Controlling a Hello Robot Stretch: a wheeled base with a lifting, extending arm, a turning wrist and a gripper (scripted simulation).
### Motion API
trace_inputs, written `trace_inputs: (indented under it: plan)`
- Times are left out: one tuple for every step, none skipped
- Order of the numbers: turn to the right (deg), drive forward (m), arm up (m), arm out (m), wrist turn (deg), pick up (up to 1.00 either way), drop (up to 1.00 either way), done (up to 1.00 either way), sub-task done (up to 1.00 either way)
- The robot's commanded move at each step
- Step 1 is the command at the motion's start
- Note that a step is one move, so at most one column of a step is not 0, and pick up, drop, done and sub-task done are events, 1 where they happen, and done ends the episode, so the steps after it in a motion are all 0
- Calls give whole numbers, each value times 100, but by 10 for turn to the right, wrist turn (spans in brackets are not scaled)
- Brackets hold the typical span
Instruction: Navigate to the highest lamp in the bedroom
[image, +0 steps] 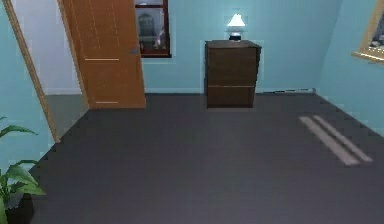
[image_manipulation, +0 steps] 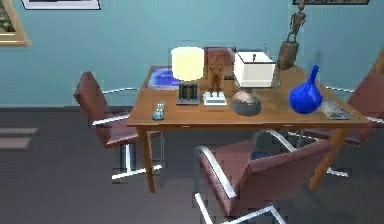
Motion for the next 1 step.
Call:
trace_inputs:
  plan:
    - [60, 0, 0, 0, 0, 0, 0, 0, 0]
